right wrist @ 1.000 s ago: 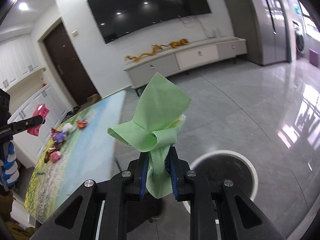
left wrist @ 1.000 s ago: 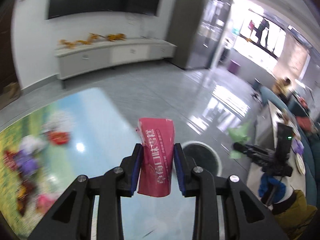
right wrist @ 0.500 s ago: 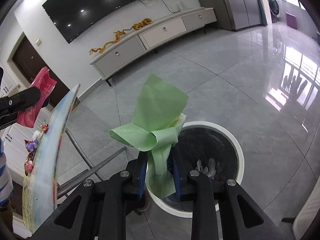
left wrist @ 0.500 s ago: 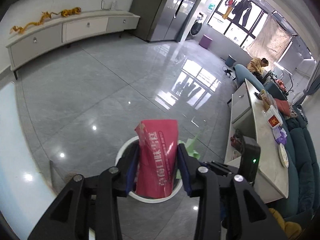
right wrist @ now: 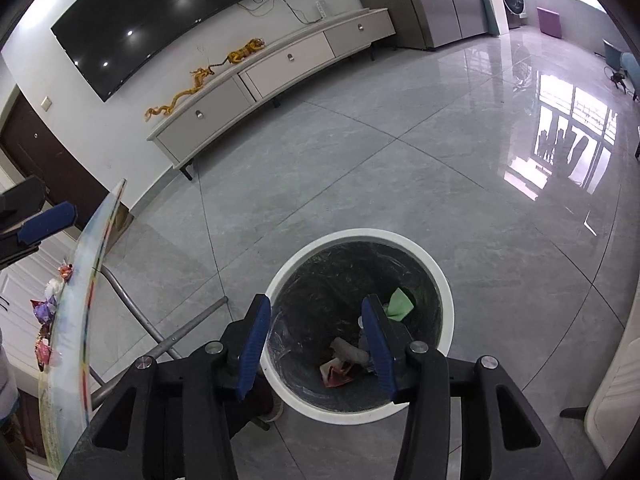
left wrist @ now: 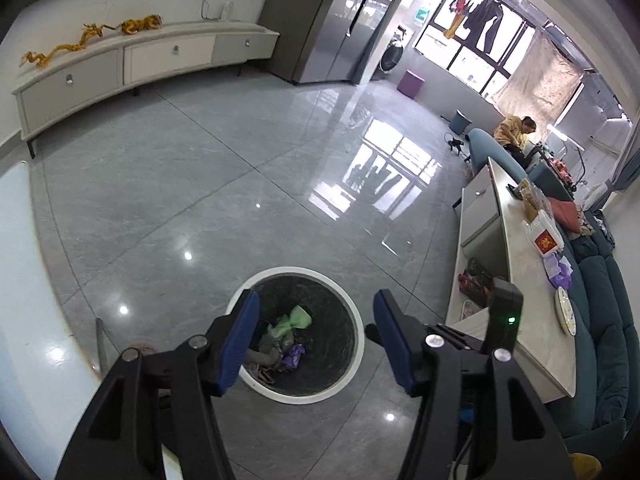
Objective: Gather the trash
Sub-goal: 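Open both tools to drop the items into the bin, then move both tools back over the trash on the table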
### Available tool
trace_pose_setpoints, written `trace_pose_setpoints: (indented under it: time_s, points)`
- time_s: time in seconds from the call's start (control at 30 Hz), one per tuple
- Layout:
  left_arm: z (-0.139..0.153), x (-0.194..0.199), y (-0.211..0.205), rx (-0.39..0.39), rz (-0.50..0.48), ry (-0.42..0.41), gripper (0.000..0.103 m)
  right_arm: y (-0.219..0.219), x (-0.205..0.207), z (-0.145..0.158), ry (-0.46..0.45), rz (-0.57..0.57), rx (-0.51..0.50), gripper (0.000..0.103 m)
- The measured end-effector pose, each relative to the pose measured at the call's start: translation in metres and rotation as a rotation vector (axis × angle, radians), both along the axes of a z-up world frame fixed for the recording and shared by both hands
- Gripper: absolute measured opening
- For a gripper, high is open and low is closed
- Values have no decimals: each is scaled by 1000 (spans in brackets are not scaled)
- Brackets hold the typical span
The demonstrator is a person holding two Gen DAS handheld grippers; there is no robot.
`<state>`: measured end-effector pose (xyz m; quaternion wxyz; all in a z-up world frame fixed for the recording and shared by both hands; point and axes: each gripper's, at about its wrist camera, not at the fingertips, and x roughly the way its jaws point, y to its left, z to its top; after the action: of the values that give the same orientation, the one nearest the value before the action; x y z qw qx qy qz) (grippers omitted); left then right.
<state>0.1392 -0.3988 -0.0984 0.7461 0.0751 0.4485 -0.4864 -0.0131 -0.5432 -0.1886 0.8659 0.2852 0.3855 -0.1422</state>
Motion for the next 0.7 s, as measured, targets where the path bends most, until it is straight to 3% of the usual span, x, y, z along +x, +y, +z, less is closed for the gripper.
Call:
trace_pose_setpoints:
  time_s: [0.3, 0.7]
  points:
    - [42, -13, 83, -39, 92, -129, 58, 31, -15, 61, -93, 29, -89, 47]
    - [92, -39, 252, -82, 311, -299, 58, 121, -11, 148, -245, 202, -206, 49]
